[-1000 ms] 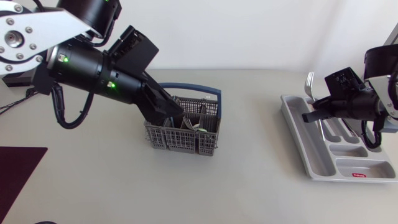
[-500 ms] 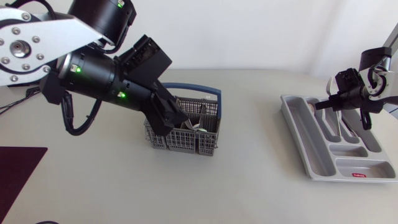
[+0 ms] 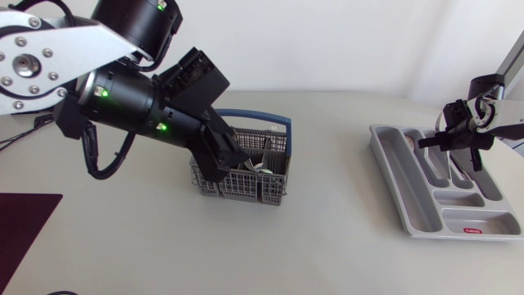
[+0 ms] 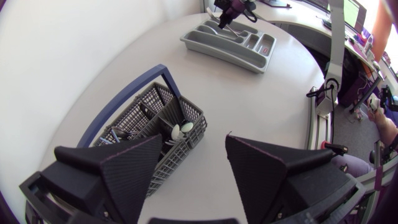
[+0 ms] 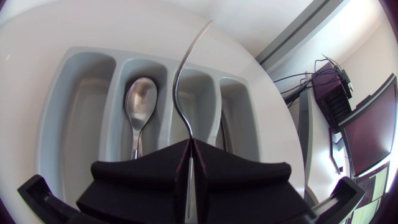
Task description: Sort the cutlery from the basket into the organizer compartments.
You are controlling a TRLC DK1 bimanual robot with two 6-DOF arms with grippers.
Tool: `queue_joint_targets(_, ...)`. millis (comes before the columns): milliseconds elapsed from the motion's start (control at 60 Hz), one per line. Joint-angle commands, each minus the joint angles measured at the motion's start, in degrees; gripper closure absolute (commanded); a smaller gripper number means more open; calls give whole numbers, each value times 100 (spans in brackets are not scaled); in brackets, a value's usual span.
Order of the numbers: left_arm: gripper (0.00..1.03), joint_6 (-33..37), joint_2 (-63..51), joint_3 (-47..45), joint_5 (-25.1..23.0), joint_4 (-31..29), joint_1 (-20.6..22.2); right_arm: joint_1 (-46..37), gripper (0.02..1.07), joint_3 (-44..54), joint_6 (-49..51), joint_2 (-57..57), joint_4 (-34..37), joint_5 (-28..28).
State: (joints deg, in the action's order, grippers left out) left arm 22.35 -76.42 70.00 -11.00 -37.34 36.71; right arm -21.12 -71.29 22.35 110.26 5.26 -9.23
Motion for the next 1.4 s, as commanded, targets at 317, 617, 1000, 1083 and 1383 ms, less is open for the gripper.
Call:
queue_joint_targets(317,32,165,198,-267,116,25,82,-164,98,-404,-196,690,-42,-114)
queue_joint_targets(617,32,182,198,-267,125,8,108,-181,80,-474,-231,945,-25,-105)
queue_joint_targets(1000,32,419,286,-364,450,8,258,-146,22,150,-213,-83,-16,150)
queue_joint_targets(1083,32,499,295,-434,608,16,355,-76,20,528,-143,-619,-42,379)
queue_joint_targets(1383,35,1061,330,-663,775,236,636,372,20,2049,340,-2632,-77,1662)
